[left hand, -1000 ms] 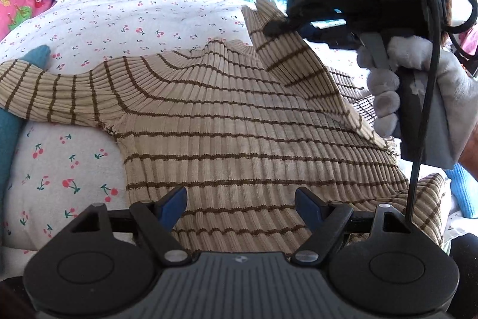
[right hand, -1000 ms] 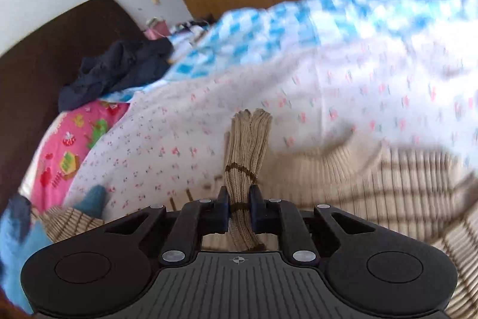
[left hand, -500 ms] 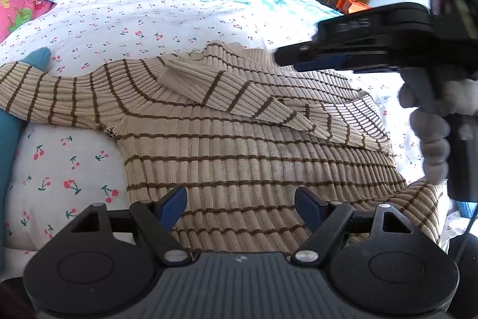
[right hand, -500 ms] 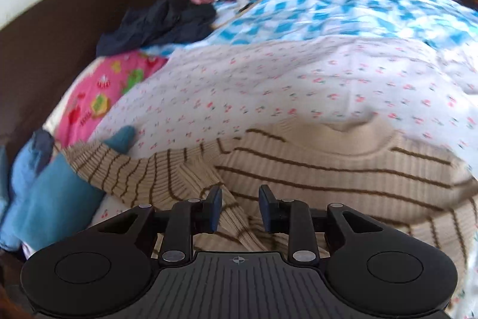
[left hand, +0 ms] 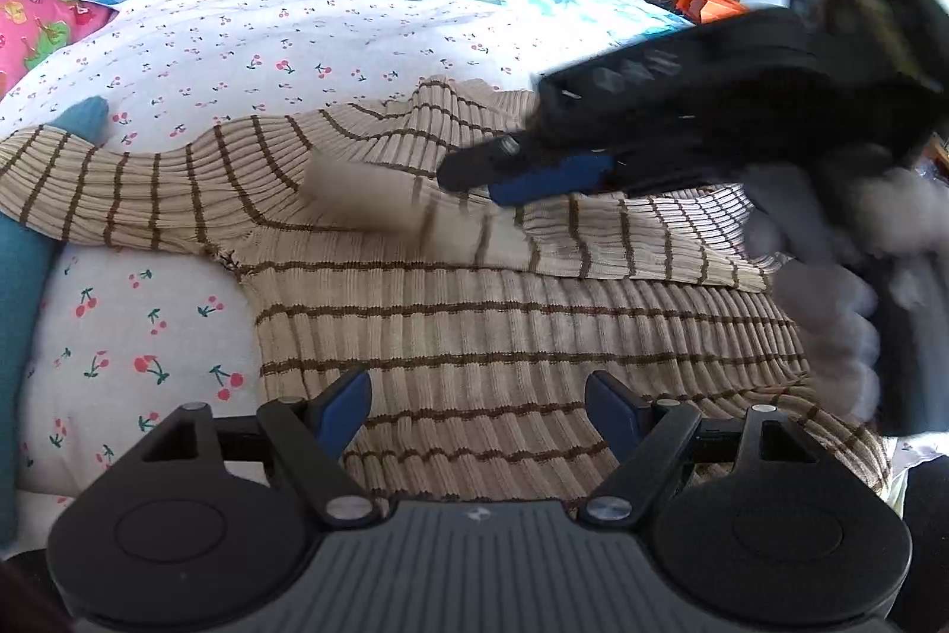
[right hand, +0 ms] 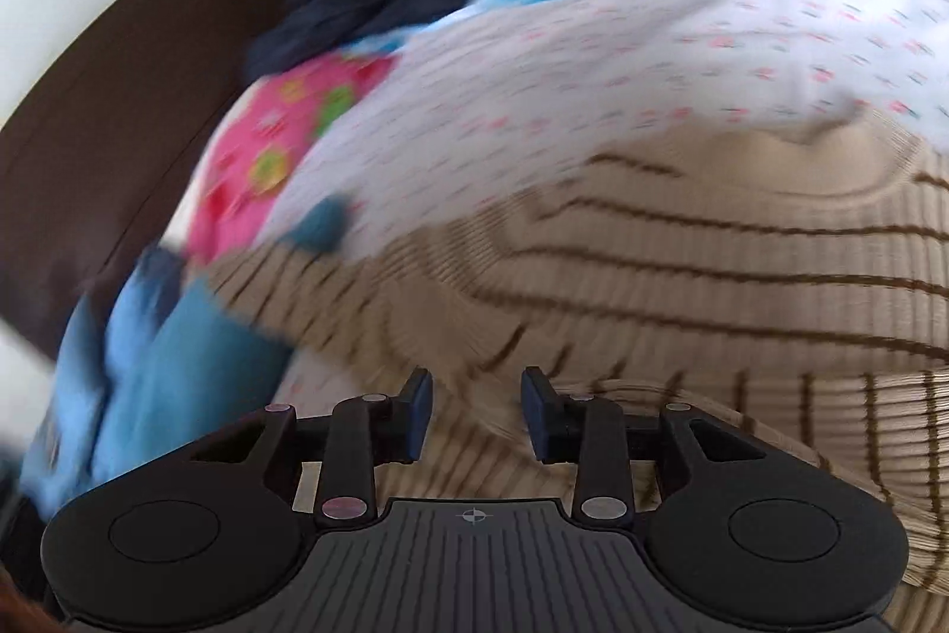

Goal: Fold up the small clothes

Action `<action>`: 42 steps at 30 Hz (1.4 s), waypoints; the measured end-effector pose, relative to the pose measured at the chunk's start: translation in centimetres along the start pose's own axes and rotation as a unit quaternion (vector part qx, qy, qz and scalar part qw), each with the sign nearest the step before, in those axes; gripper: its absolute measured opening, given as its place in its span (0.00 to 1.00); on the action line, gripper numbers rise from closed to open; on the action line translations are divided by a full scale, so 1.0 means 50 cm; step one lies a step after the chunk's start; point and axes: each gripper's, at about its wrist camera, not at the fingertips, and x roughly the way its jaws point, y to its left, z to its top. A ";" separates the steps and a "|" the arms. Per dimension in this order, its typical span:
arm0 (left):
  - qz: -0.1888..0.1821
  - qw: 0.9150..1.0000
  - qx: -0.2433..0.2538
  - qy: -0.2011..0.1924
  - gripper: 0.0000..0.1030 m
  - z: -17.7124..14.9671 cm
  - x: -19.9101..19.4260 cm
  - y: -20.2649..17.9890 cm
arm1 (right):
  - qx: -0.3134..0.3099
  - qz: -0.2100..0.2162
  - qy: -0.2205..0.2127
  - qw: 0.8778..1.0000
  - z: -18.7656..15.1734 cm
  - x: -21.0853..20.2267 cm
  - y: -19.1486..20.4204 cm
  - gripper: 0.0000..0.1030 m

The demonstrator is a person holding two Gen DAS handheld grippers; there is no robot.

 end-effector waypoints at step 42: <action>0.049 0.998 0.030 0.000 0.60 0.146 0.122 0.080 | -0.198 -0.247 0.043 0.948 -0.019 -0.092 -0.205 0.38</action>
